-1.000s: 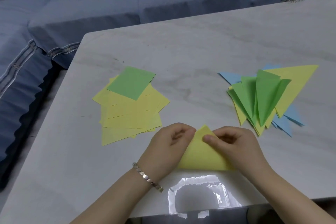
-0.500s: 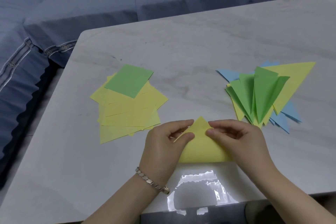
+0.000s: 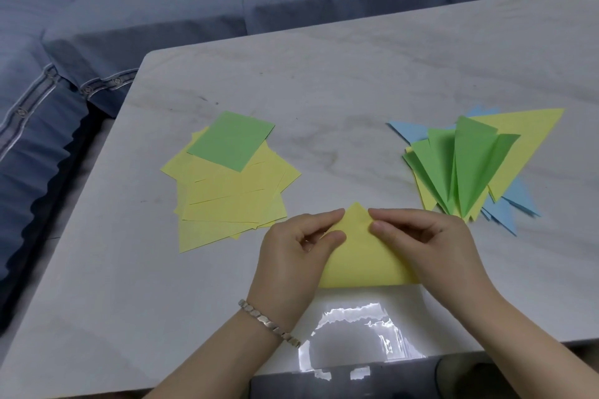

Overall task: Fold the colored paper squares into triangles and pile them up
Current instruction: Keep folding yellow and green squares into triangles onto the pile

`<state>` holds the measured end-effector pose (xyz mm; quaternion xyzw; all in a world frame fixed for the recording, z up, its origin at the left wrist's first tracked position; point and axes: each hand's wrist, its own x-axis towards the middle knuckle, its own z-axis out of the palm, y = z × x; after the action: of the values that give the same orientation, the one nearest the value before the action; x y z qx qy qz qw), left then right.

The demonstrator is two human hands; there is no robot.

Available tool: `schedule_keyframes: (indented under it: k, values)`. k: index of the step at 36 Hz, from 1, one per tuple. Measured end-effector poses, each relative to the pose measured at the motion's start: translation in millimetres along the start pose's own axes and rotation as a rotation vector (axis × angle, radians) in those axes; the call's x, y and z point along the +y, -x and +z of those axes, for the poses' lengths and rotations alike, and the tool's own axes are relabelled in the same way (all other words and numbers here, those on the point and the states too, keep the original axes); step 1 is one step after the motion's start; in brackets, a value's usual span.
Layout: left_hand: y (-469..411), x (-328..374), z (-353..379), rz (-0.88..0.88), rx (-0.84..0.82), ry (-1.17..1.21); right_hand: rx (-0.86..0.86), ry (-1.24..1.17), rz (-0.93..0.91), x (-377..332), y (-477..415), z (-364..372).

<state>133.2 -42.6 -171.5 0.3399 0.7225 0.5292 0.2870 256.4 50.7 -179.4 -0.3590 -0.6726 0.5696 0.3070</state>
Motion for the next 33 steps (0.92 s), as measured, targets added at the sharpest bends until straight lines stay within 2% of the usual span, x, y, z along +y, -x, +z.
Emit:
schedule_keyframes:
  k: [11,14,18,23,29,33]
  values:
    - [-7,-6,1,-0.072,-0.010,0.015,-0.096,0.037,-0.050,9,-10,-2]
    - [-23,-8,1,-0.089,-0.057,0.007,-0.145,0.085,-0.087,12,-18,-2]
    - [-51,-11,3,-0.039,-0.117,-0.095,-0.178,0.254,-0.158,23,-36,-2]
    - [-80,-30,16,-0.042,-0.053,-0.182,0.001,0.714,-0.435,43,-54,4]
    - [-93,-51,23,-0.065,0.010,-0.319,-0.293,0.978,-0.536,78,-29,23]
    - [-93,-58,23,-0.061,0.042,-0.354,-0.288,0.973,-0.631,91,-5,28]
